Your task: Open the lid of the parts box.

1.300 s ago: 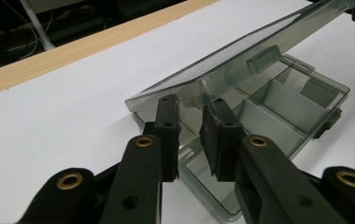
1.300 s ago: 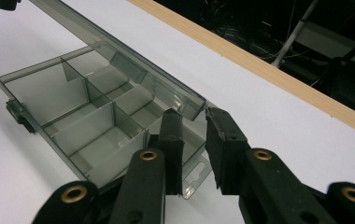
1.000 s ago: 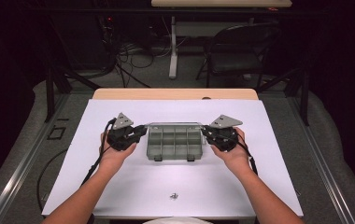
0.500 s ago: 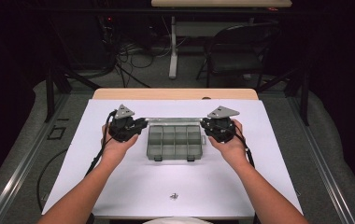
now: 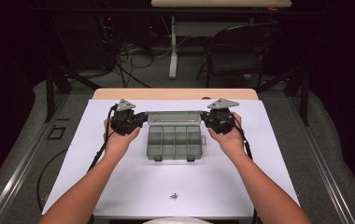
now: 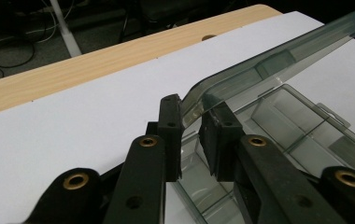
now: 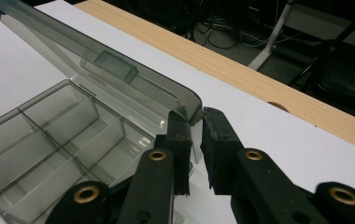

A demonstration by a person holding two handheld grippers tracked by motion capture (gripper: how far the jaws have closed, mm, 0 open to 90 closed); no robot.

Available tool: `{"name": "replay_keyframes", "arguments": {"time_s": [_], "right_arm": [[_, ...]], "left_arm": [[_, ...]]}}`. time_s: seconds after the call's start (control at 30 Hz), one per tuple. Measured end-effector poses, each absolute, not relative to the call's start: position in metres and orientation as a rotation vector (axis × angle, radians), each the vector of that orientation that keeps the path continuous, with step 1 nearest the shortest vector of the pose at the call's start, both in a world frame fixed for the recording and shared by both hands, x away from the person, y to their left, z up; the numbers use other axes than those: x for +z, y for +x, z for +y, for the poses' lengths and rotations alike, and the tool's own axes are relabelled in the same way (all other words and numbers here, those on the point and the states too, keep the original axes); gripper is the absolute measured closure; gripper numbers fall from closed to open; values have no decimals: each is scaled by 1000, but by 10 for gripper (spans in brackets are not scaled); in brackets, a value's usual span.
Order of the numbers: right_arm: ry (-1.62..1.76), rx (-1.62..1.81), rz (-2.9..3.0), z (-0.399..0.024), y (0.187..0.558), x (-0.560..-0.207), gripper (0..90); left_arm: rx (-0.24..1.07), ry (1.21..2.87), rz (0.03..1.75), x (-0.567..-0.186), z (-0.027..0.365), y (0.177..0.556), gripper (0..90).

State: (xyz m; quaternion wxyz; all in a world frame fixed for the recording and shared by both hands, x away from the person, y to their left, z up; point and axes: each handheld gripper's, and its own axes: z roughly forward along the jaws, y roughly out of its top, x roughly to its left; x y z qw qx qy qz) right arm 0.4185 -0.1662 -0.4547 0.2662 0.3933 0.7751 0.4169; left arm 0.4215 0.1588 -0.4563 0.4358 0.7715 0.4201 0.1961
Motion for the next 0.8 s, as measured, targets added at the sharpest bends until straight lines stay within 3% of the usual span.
{"name": "replay_keyframes", "arguments": {"time_s": [0.8], "right_arm": [[1123, 1146, 2061, -165, 437, -451, 831]], "left_arm": [[440, 1851, 1135, -456, 159, 443, 823]]}}
